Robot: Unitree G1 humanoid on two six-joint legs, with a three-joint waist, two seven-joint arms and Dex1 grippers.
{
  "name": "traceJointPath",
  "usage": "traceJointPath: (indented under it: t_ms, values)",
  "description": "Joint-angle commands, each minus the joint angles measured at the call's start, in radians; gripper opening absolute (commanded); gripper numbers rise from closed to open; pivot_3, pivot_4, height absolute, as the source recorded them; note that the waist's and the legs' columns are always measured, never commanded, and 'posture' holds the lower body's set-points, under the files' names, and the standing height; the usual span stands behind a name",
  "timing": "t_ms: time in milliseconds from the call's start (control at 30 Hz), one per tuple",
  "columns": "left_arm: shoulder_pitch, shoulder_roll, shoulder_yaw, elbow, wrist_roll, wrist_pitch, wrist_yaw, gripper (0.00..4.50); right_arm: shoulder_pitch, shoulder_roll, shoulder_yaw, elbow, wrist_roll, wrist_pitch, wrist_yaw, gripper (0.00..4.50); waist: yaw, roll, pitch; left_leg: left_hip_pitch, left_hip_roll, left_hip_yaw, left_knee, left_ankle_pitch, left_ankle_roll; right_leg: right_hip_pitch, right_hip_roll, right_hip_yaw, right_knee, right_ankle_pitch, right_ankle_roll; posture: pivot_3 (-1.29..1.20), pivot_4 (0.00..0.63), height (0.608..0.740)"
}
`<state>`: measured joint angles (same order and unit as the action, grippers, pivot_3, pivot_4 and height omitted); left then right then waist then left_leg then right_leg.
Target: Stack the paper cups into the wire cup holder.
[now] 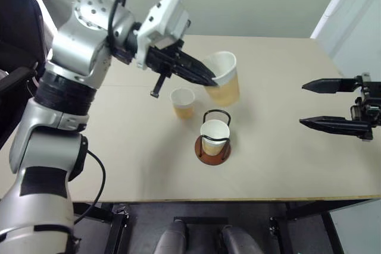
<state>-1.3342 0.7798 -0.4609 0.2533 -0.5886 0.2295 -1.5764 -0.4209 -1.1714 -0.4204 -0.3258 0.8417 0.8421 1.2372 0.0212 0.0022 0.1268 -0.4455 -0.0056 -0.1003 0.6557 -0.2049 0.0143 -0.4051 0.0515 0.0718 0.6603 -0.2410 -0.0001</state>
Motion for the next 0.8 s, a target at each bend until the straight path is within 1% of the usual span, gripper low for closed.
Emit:
traceJointPath:
  t_ms: [33, 200, 300, 400, 500, 633, 800]
  values:
    - [0.003, 0.035, -0.086, -0.040, 0.006, -0.104, -0.038, 0.09, 0.002, -0.021, -0.056, -0.033, 0.014, -0.013, -0.017, 4.50, 0.000, 0.000, 0.000, 0.000, 0.000, 0.000, 0.001, 0.000, 0.001, 0.000, 0.000, 0.000, 0.000, 0.000, 0.000, 0.00, 0.150, 0.740]
    - [0.012, 0.055, -0.140, -0.060, -0.023, -0.133, -0.038, 0.09, 0.022, -0.025, -0.068, -0.045, 0.013, -0.009, -0.029, 4.50, -0.001, 0.001, 0.000, -0.001, 0.000, 0.000, 0.008, -0.002, 0.003, 0.001, 0.000, 0.001, 0.002, 0.001, 0.002, 0.00, 0.150, 0.740]
    - [0.029, 0.059, -0.161, -0.071, -0.014, -0.147, -0.038, 0.09, 0.030, -0.025, -0.077, -0.053, 0.018, -0.006, -0.033, 4.50, -0.001, 0.001, 0.000, -0.003, 0.000, 0.000, 0.010, -0.003, 0.005, 0.001, 0.000, 0.001, 0.001, 0.002, 0.003, 0.00, 0.150, 0.740]
    - [0.047, 0.047, -0.162, -0.078, 0.028, -0.161, -0.038, 0.09, 0.040, -0.028, -0.088, -0.057, 0.023, -0.002, -0.033, 4.50, 0.001, 0.001, 0.000, -0.003, 0.000, 0.000, 0.010, -0.003, 0.005, 0.001, 0.000, 0.001, 0.001, 0.001, 0.003, 0.00, 0.150, 0.740]
    - [0.065, 0.011, -0.138, -0.074, 0.089, -0.179, -0.038, 0.09, 0.047, -0.030, -0.094, -0.060, 0.029, -0.002, -0.036, 4.50, 0.002, 0.001, 0.000, -0.004, -0.001, 0.000, 0.010, -0.003, 0.005, 0.000, 0.000, 0.001, 0.001, 0.002, 0.003, 0.00, 0.150, 0.740]
    - [0.083, 0.009, -0.140, -0.113, 0.097, -0.162, -0.038, 0.09, 0.057, -0.032, -0.096, -0.065, 0.035, -0.001, -0.041, 4.50, 0.001, 0.001, 0.000, -0.006, -0.001, 0.001, 0.012, -0.003, 0.006, -0.001, 0.000, 0.002, 0.001, 0.002, 0.004, 0.00, 0.150, 0.740]
    - [0.089, 0.008, -0.154, -0.103, 0.110, -0.187, -0.038, 0.09, 0.054, -0.032, -0.088, -0.069, 0.040, 0.001, -0.052, 4.50, 0.001, 0.001, 0.000, -0.006, -0.001, 0.002, 0.011, -0.004, 0.006, -0.001, 0.000, 0.002, 0.001, 0.002, 0.004, 0.00, 0.150, 0.740]
